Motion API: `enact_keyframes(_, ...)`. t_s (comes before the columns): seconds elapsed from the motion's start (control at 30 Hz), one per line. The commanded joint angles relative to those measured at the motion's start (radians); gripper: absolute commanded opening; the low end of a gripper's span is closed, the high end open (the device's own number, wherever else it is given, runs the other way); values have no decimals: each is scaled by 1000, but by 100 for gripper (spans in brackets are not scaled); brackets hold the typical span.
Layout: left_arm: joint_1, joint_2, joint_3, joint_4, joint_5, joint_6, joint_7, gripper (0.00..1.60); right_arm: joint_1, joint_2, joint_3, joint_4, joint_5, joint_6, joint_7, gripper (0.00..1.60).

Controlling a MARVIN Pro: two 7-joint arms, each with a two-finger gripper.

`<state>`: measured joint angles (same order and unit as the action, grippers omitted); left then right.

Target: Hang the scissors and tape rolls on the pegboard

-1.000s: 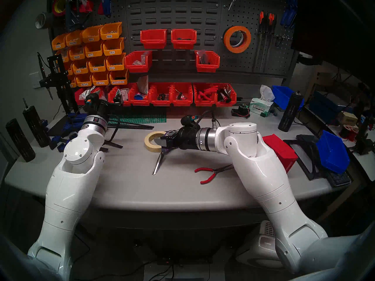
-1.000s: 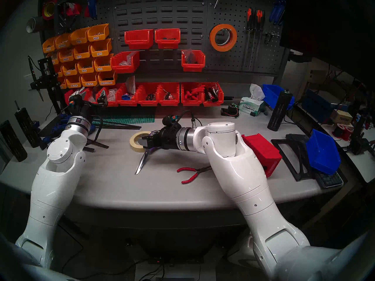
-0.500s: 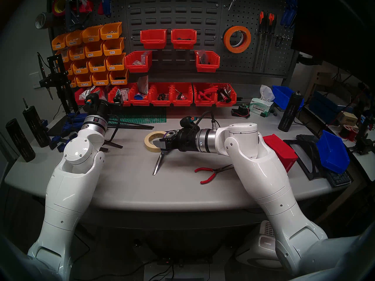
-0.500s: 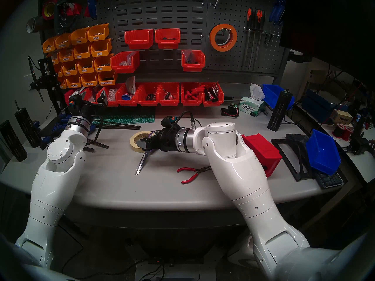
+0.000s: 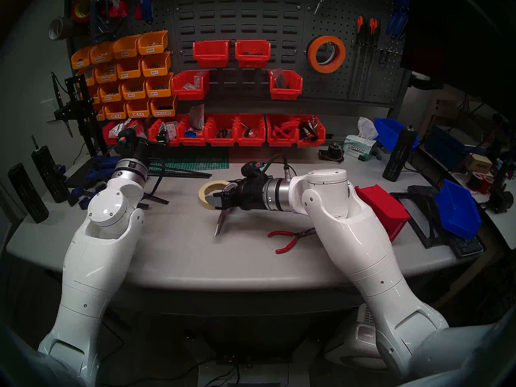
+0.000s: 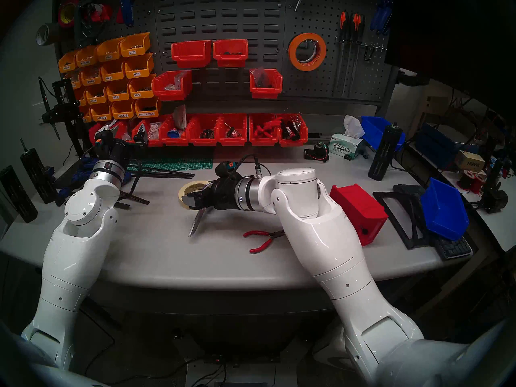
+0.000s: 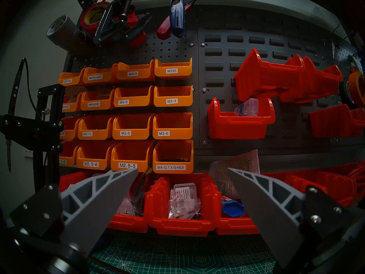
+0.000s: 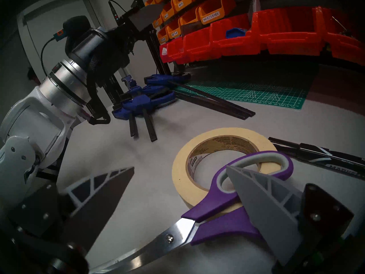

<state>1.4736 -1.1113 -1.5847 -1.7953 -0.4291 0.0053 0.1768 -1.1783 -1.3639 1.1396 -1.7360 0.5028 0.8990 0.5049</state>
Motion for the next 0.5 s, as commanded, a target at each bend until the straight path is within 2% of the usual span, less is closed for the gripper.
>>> enact_keyframes(0.0,-30,1,-13,-29,-2,-12,2,160,43,-26,-2,-7,1,-4,-3,160)
enact_keyframes(0.47,-30,1,-13,-29,-2,-12,2,160,35,-26,-2,-22,11,4,-11,160)
